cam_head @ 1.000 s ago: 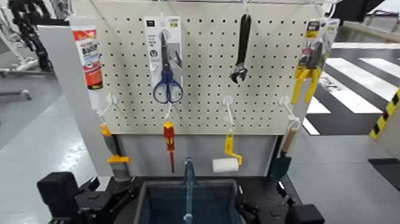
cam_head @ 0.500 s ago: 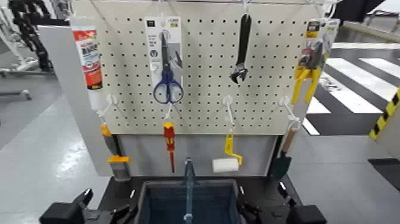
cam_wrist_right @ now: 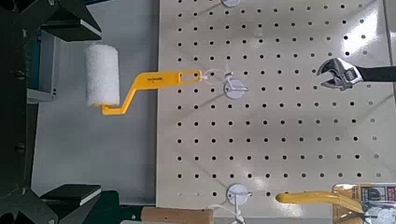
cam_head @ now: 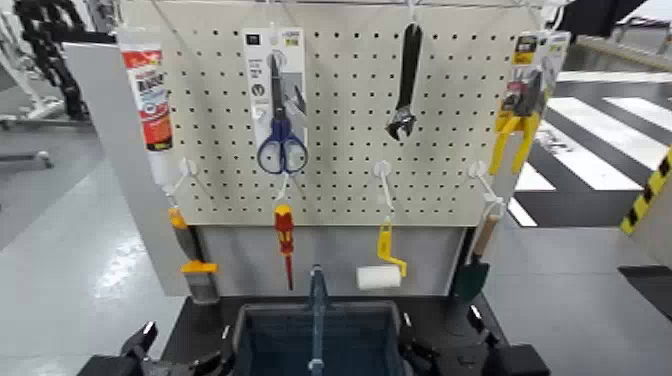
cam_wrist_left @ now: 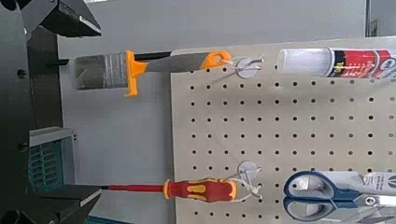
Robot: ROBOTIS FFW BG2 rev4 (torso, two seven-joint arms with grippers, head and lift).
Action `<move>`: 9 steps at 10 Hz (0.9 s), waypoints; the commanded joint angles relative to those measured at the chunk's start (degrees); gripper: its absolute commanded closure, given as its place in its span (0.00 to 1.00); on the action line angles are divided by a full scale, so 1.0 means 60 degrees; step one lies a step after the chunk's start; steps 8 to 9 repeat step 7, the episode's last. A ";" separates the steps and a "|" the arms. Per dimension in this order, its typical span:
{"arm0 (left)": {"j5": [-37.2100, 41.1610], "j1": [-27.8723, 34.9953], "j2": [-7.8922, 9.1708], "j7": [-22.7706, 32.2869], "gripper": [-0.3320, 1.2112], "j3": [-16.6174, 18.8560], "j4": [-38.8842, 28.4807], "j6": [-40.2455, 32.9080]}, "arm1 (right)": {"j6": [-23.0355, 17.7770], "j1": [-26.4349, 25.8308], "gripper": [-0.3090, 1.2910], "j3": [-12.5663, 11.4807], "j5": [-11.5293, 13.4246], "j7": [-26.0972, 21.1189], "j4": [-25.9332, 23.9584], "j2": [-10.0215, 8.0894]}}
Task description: Place the crate on the table.
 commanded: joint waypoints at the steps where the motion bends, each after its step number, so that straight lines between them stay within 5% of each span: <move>1: -0.0034 -0.0027 0.0063 0.0061 0.29 -0.0051 0.0070 -0.0149 | 0.0000 -0.0015 0.28 -0.0005 0.0000 0.0000 0.0029 -0.0002; 9: -0.0049 -0.0056 0.0092 0.0076 0.29 -0.0110 0.0143 -0.0295 | -0.0015 -0.0029 0.28 0.0009 -0.0015 0.0000 0.0058 -0.0002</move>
